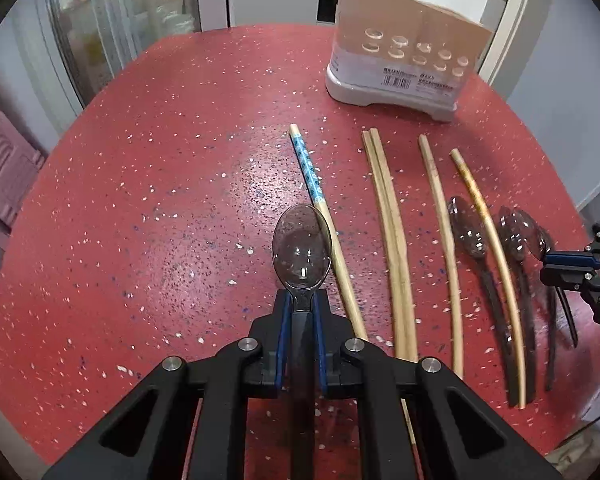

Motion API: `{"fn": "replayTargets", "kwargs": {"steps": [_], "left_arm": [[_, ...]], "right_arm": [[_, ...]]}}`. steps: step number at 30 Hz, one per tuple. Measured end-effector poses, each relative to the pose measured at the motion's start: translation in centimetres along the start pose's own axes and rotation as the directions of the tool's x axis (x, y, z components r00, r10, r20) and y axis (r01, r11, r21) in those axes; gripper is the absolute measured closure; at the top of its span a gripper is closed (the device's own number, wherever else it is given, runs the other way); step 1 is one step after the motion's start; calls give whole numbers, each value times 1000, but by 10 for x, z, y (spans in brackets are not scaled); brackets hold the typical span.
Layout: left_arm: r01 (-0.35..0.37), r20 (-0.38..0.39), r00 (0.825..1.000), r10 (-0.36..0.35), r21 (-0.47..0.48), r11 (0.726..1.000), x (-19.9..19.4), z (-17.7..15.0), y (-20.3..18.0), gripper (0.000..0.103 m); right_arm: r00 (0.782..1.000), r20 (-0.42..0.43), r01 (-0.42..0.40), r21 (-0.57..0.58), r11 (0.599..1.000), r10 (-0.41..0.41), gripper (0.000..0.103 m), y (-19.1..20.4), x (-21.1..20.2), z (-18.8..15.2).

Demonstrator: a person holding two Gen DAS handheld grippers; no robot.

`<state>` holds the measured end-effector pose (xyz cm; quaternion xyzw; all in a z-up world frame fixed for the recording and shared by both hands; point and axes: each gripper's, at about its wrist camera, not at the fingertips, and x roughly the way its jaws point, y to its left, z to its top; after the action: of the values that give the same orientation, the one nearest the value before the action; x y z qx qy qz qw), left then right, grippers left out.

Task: Organize utensils
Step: 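Lift both held spoons and carry them above the beige utensil holder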

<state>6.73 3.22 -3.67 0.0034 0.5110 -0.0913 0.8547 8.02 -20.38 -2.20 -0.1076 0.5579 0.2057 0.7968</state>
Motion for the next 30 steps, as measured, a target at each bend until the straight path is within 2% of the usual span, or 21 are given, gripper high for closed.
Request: {"fn": "replayTargets", "kwargs": {"steps": [6,13,17,22,30], "left_arm": [[66,99,993,-60,-60,996,-32,5,4,66],[112,238,967,-95,-58,992,-80,42,0,66],[145,310,942,-126,-41,989,-99,77,-6,66],[128,392,913,-113,-12,992,-107,128,-15,66],[131,489,866,-104,-21,991,-89,212,-25,66]], "right_arm": [[991,104,-91,66,994,84,90,-15,-31,-2],[964,235,-153,115,982,122,90,-12,-66,21],[945,311,-145,127,981,100,90,-19,-86,42],[915,397,-147,159,976,73,90,-33,-108,78],[860,509,-165,231,959,25,90,-64,-111,148]]}}
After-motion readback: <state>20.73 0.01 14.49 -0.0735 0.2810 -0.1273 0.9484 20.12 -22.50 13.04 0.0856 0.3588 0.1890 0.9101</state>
